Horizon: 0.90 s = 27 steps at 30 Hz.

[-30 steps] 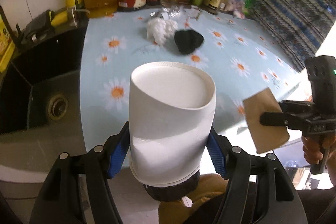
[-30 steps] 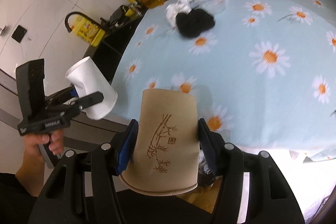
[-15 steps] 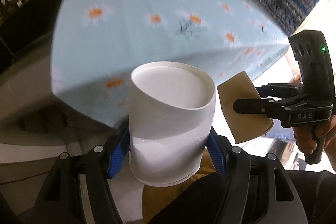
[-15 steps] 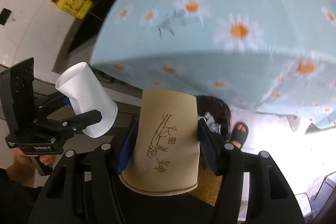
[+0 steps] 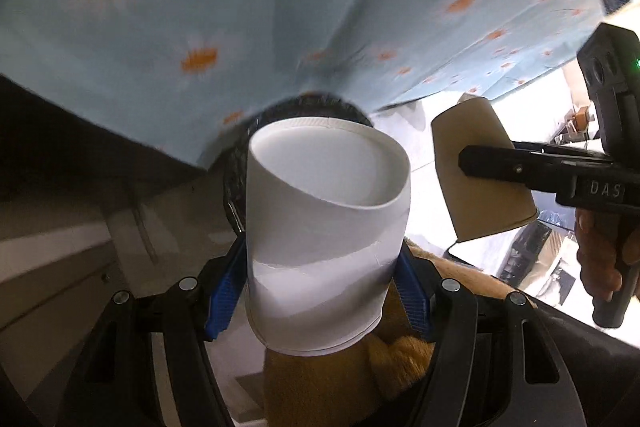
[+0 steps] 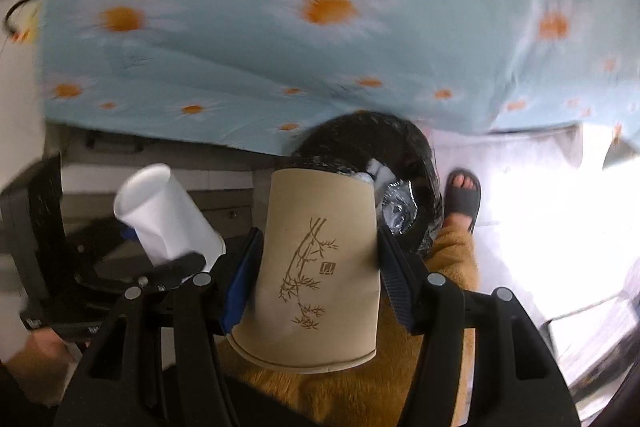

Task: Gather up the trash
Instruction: 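Carry the white cup and tan cup down over the trash bin with both grippers, then open both grippers to drop the two cups into the bin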

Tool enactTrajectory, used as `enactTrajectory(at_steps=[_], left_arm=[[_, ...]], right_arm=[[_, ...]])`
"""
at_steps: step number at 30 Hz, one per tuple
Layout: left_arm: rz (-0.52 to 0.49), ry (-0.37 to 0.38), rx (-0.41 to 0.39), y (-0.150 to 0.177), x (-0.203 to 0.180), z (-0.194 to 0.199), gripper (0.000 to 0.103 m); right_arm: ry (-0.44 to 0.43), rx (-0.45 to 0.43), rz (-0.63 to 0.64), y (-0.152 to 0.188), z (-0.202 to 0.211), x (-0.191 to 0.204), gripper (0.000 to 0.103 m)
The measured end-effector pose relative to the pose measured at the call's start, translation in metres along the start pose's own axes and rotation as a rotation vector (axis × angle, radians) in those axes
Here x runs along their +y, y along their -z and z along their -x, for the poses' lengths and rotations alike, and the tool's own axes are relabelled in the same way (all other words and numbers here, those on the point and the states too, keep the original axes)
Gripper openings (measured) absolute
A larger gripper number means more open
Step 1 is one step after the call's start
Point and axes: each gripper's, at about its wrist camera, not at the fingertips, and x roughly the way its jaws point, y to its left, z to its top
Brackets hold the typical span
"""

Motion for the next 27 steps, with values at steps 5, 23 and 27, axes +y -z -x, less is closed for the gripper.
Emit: enactTrajectory(at_steps=[5, 23, 27], left_arm=[[0.059, -0.011, 0.04, 0.006, 0.016, -0.052, 0.066], [0.127, -0.071, 0.068, -0.005, 0.028, -0.12, 0.084], [0.146, -0.082, 0.066, -0.002, 0.034, -0.115, 0.084]], right_arm=[[-0.015, 0.035, -0.137, 0.002, -0.043, -0.032, 0.058], [0.079, 0.016, -0.217, -0.008, -0.1, -0.057, 0.078], [0.061, 0.013, -0.227, -0.006, -0.093, -0.058, 0.078]])
